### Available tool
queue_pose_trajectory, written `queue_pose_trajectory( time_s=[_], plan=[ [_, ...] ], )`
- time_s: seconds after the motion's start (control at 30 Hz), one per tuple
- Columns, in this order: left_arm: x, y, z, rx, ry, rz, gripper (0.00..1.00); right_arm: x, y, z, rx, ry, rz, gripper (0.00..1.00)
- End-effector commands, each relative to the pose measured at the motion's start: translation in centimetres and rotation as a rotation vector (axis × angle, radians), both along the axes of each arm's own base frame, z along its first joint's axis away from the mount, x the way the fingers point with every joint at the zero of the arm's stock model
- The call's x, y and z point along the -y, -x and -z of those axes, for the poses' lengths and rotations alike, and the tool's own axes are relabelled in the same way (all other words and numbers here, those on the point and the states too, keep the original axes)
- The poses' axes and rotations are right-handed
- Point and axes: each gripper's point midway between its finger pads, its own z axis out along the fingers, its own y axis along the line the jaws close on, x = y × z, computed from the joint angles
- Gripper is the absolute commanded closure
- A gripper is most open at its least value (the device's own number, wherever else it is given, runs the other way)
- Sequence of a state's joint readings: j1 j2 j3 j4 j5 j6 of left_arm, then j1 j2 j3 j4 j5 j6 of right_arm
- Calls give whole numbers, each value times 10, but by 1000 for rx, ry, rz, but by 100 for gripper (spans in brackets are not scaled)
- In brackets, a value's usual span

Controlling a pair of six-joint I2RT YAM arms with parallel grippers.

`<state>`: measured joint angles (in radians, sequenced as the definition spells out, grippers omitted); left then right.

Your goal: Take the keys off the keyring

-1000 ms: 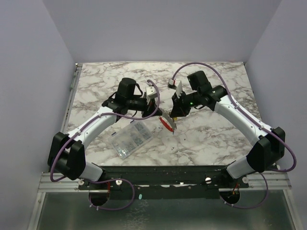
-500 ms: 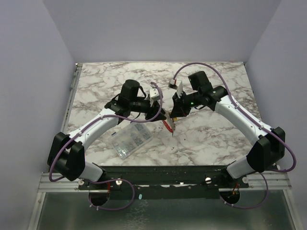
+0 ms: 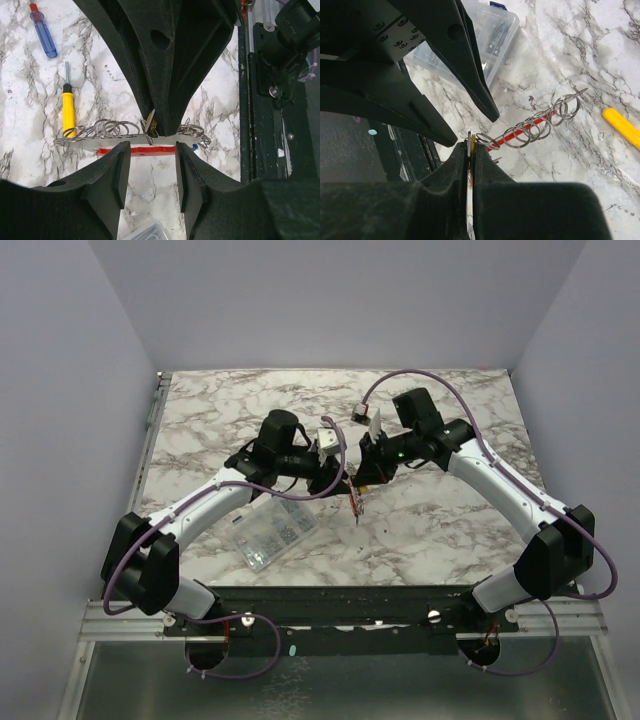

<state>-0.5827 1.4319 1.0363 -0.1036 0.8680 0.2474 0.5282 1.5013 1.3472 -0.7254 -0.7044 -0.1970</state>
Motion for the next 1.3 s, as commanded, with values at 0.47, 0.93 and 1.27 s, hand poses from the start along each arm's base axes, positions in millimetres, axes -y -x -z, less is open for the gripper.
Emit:
queue_pose_trajectory(
  time_s=[0.47,0.93,1.27],
  plan=[
    [10,-11,8,42,-4,-27,69,-9,1,-22,16,-78,-31,99],
    [-2,-8,-14,3,59,-8,100,11,-11,-8,34,-18,23,99],
    [-5,-3,-21,-24,94,25,100,27,-19,11,5,2,51,100]
  ],
)
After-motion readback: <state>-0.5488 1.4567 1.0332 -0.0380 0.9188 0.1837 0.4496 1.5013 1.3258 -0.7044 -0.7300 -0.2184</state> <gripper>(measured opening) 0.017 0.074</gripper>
